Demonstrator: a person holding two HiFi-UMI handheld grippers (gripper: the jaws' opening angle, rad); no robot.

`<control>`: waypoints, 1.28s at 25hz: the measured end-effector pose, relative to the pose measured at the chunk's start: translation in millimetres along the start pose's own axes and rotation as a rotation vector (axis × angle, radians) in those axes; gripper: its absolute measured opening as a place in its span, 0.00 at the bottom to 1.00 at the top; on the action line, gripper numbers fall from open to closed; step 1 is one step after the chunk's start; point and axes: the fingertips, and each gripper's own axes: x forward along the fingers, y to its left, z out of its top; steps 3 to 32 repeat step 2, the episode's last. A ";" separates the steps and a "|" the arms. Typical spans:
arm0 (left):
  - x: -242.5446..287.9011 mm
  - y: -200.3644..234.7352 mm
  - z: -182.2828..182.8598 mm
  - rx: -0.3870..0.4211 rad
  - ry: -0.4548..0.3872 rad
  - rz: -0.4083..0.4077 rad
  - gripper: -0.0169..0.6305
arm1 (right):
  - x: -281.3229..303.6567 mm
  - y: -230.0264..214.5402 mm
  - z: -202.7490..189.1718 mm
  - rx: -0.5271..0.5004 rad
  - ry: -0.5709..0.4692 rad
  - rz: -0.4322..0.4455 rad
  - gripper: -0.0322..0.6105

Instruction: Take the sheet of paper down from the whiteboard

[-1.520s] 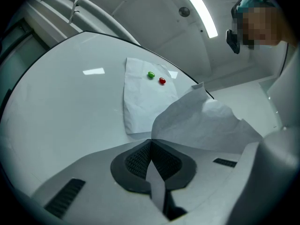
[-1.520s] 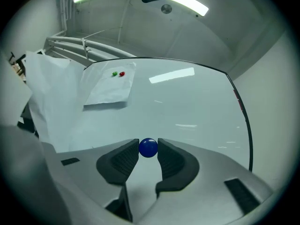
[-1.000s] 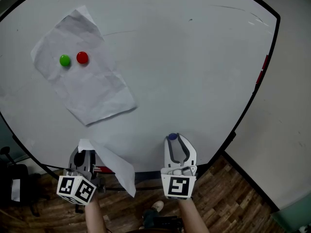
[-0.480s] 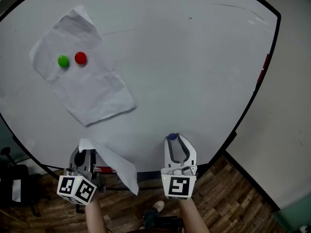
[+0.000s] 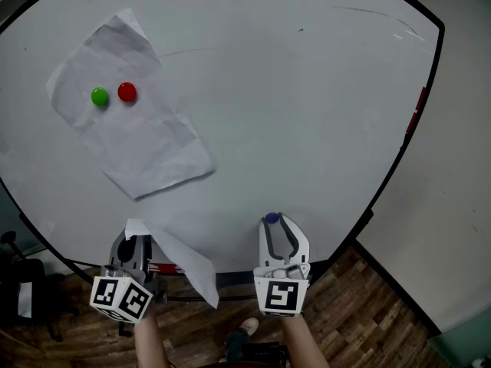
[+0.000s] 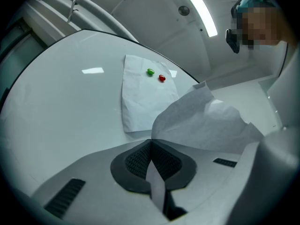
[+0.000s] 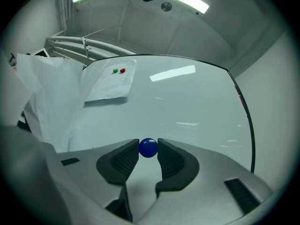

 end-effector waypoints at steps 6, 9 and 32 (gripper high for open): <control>1.1 -0.3 -1.0 -0.001 0.002 -0.002 0.06 | 0.0 0.0 -1.3 0.002 -0.011 -0.003 0.26; 1.1 -0.3 -1.0 -0.001 0.002 -0.002 0.06 | 0.0 0.0 -1.3 0.002 -0.011 -0.003 0.26; 1.1 -0.3 -1.0 -0.001 0.002 -0.002 0.06 | 0.0 0.0 -1.3 0.002 -0.011 -0.003 0.26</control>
